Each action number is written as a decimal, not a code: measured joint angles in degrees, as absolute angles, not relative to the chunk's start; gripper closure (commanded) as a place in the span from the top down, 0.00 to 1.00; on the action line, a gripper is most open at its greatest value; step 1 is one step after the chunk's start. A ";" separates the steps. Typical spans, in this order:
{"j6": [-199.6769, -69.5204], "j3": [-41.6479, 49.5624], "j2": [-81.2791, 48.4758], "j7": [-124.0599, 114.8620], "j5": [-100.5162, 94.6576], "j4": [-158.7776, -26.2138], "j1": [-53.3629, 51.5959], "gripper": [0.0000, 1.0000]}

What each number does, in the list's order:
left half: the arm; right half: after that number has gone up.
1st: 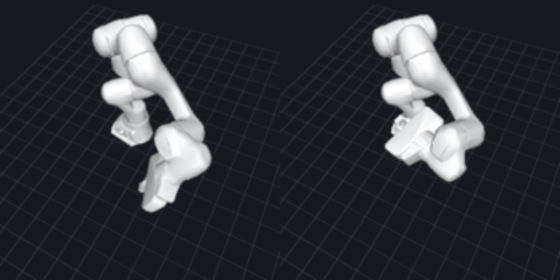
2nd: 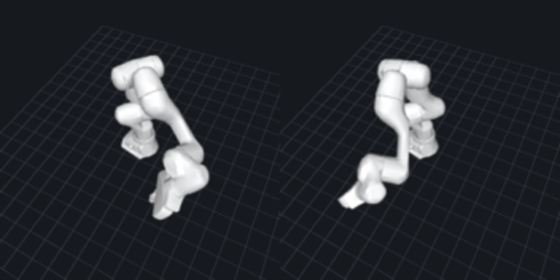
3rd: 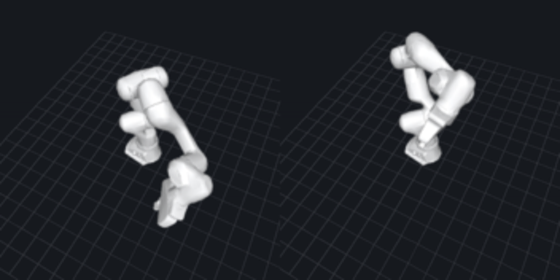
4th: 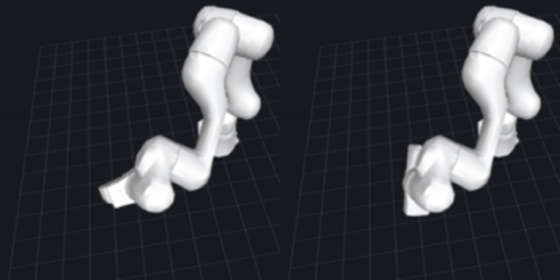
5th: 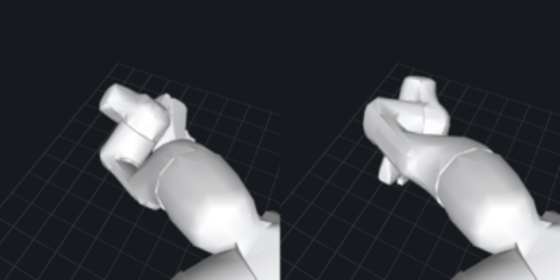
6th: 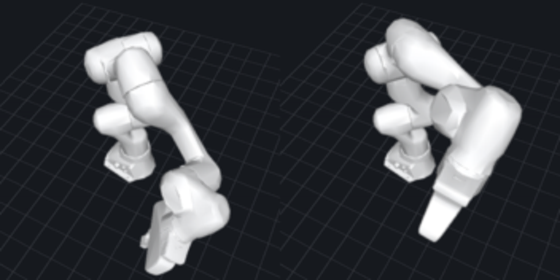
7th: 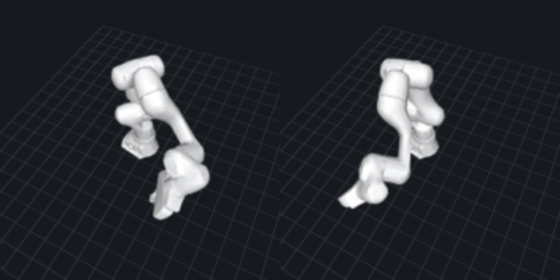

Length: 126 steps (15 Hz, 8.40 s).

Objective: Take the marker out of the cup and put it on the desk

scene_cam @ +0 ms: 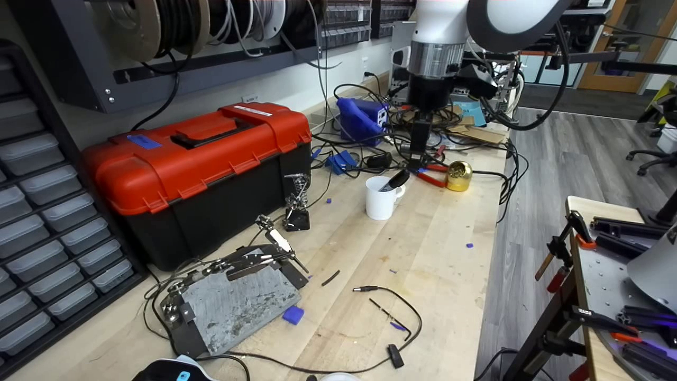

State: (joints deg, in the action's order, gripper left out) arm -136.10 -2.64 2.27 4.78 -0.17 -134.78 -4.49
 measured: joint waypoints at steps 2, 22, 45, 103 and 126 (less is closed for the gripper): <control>-135.97 -2.68 0.37 4.81 -0.17 -132.97 -4.49 1.00; -134.73 -3.48 -4.39 7.86 2.28 -130.99 -4.40 1.00; -135.15 -3.44 -7.99 11.04 2.26 -129.82 -3.72 1.00; -116.27 -3.24 2.64 5.39 -10.97 -121.04 -3.55 0.06; -141.48 -2.15 10.20 -12.25 -21.48 -142.43 0.21 0.06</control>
State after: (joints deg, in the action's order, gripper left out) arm -141.48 -2.15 10.20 -12.25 -21.48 -142.43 0.21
